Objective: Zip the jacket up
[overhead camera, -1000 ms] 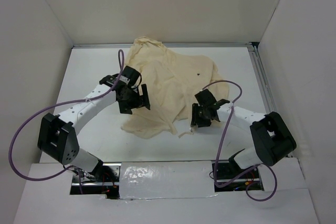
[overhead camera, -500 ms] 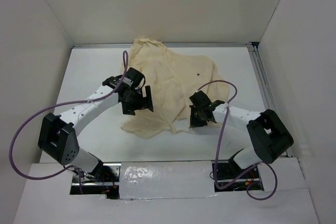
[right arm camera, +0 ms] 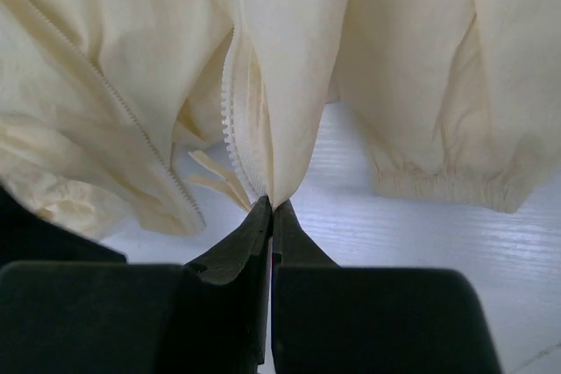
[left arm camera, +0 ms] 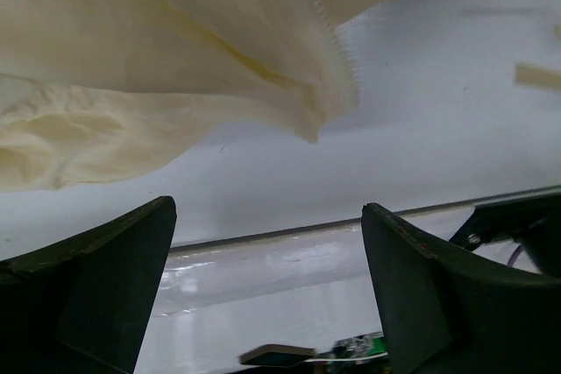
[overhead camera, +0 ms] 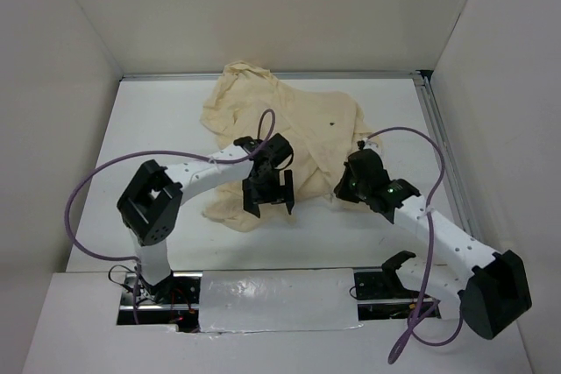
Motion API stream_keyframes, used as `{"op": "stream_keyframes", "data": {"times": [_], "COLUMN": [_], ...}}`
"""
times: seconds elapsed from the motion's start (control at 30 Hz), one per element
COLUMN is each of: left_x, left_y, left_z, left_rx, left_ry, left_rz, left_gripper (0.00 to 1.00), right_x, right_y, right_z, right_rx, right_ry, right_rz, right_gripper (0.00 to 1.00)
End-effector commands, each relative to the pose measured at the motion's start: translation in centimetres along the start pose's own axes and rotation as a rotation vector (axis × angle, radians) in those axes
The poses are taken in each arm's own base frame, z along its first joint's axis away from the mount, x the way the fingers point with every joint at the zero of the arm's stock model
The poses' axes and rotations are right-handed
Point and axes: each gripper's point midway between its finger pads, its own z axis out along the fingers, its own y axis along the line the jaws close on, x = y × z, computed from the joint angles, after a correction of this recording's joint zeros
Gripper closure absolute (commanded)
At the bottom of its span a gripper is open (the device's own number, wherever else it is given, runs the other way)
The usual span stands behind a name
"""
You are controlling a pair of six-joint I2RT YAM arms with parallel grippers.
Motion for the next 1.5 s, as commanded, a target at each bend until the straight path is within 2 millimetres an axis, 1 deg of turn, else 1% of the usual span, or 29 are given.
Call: {"op": "stream_keyframes", "data": {"times": [0.0,0.07,0.23,0.3,0.33,0.37,0.4,0.47,0.5,0.53,0.57,0.6,0.77,0.87,0.9,0.93,0.97,1.03,1.07,1.1,1.13,1.17,1.2,1.23,1.27,1.3,1.33,1.4,1.47], "left_x": [0.6,0.5,0.8,0.5,0.8,0.9,0.4,0.9,0.5,0.7,0.7,0.7,0.5,0.2,0.1,-0.1,-0.2,-0.6,-0.2,-0.9,-0.8,-0.6,-0.7,-0.9,-0.9,-1.1,-1.1,-1.3,-1.6], "left_y": [-0.9,-1.3,-1.7,-1.4,-1.0,-0.6,-0.6,-0.1,0.2,0.5,0.7,0.9,1.1,0.8,0.8,0.8,0.8,0.2,0.1,-1.1,-1.6,-1.2,-1.4,-1.8,-1.6,-1.8,-1.5,-1.2,-1.4], "left_z": [0.4,1.0,3.3,3.9,4.0,4.6,4.6,5.1,5.4,5.6,6.0,6.4,8.1,8.5,8.4,8.4,8.6,8.8,8.8,8.7,8.7,8.9,8.8,8.3,8.3,7.8,7.8,7.3,6.3], "left_rx": [-0.049,-0.071,-0.086,-0.126,-0.164,-0.206,-0.233,-0.282,-0.309,-0.327,-0.346,-0.356,-0.344,-0.315,-0.311,-0.311,-0.304,-0.264,-0.242,-0.171,-0.134,-0.131,-0.115,-0.091,-0.086,-0.072,-0.066,-0.062,-0.027], "left_ry": [0.049,0.037,0.053,0.039,0.044,0.044,0.014,0.034,0.000,-0.002,0.000,-0.008,-0.013,-0.021,-0.028,-0.038,-0.041,-0.048,-0.035,-0.058,-0.054,-0.056,-0.065,-0.078,-0.081,-0.095,-0.106,-0.135,-0.170], "left_rz": [-0.130,-0.164,-0.202,-0.232,-0.261,-0.282,-0.311,-0.336,-0.349,-0.356,-0.365,-0.373,-0.364,-0.348,-0.351,-0.344,-0.327,-0.309,-0.279,-0.259,-0.244,-0.242,-0.247,-0.238,-0.214,-0.219,-0.193,-0.193,-0.166], "left_gripper": [0.01,0.01,0.01,0.01,0.01,0.01,0.03,0.05,0.05,0.05,0.09,0.11,0.14,0.22,0.27,0.40,0.41,0.46,0.48,0.50,0.63,0.84,0.88,0.96,0.99,1.00,1.00,1.00,1.00], "right_x": [1.1,1.5,1.9,2.0,2.0,2.0,1.9,1.9,1.9,1.9,1.8,1.9,2.1,2.2,2.4,2.3,2.4,2.5,2.6,2.7,2.9,3.2,3.2,3.3,3.7,3.7,3.9,4.0,4.5], "right_y": [-1.3,-1.4,-2.0,-2.0,-2.0,-2.0,-2.1,-2.1,-2.2,-2.1,-2.1,-2.3,-2.3,-2.4,-2.4,-2.4,-2.4,-2.5,-2.7,-2.8,-2.9,-3.0,-3.0,-2.9,-2.9,-2.6,-2.8,-2.0,-1.0], "right_z": [-0.7,-0.9,-0.7,-0.6,-0.5,-0.5,-0.5,-0.5,-0.5,-0.6,-0.7,-0.6,-0.7,-0.6,-0.6,-0.6,-0.6,-0.5,-0.4,-0.4,-0.3,-0.1,-0.1,0.0,0.1,0.2,0.4,0.4,0.3], "right_rx": [0.019,0.008,0.012,0.011,0.005,0.004,0.002,-0.006,-0.004,-0.013,-0.014,-0.011,-0.033,-0.034,-0.033,-0.034,-0.037,-0.034,-0.028,-0.022,-0.021,-0.019,-0.025,-0.032,-0.036,-0.053,-0.055,-0.102,-0.164], "right_ry": [0.009,0.009,0.009,0.010,0.010,0.007,0.003,0.002,0.001,-0.002,-0.005,-0.004,0.002,0.007,0.008,0.005,0.008,0.009,0.014,0.017,0.020,0.026,0.026,0.029,0.036,0.033,0.034,0.033,0.042], "right_rz": [0.003,0.007,0.021,0.024,0.029,0.032,0.037,0.042,0.046,0.047,0.048,0.055,0.061,0.068,0.067,0.070,0.067,0.069,0.071,0.074,0.075,0.079,0.083,0.081,0.083,0.087,0.084,0.064,0.034], "right_gripper": [1.00,1.00,1.00,1.00,1.00,1.00,1.00,1.00,1.00,1.00,1.00,1.00,1.00,1.00,1.00,1.00,1.00,1.00,1.00,1.00,1.00,1.00,1.00,1.00,1.00,1.00,1.00,1.00,1.00]}}
